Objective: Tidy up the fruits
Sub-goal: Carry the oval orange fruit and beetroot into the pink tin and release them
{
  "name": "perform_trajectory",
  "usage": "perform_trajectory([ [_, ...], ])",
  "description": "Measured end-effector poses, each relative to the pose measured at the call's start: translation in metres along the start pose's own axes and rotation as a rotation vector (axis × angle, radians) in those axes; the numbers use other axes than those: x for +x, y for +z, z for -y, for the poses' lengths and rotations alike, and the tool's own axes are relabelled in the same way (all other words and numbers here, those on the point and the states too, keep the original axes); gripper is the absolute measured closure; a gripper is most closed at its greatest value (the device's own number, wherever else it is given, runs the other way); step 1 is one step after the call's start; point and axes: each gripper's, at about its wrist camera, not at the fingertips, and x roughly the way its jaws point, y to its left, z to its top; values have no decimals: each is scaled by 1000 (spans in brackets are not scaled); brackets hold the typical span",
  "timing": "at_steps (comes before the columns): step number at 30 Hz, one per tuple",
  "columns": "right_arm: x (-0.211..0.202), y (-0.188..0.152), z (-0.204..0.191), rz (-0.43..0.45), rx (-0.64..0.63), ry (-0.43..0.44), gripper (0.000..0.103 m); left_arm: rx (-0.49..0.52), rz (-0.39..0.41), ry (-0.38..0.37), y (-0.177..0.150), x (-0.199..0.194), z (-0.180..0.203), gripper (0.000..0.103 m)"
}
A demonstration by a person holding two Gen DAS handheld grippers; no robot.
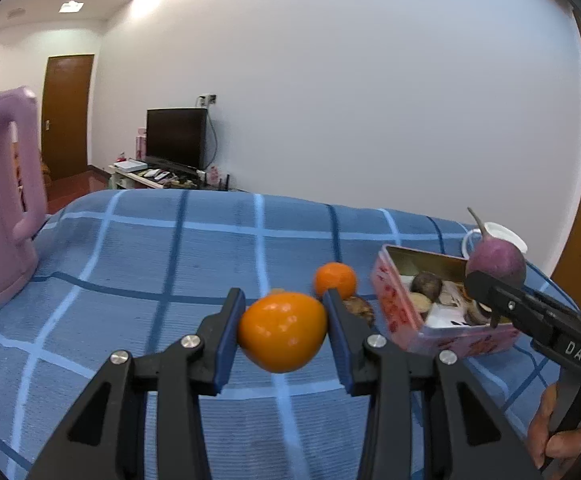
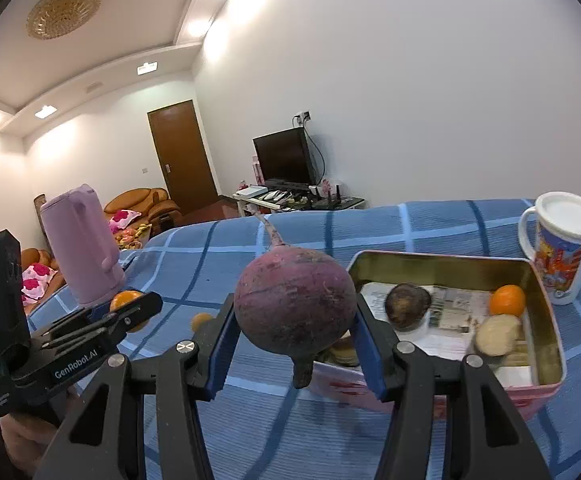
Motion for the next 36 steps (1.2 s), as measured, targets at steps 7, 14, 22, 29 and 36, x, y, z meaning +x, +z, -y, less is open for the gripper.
perform_trajectory([
  [7,-11,3,26,20,14,-36,48,11,9,-41,6,4,29,60],
  [14,-24,6,63,36,54,-107,48,37,4,-81,9,14,61,60],
  [22,-42,11,101,69,71,-198,48,72,-2,-122,12,29,95,60],
  [29,-53,15,135,72,103,-264,48,111,-24,-163,12,47,129,60],
  [36,-41,18,139,40,59,-302,48,127,-53,-192,11,66,157,60],
])
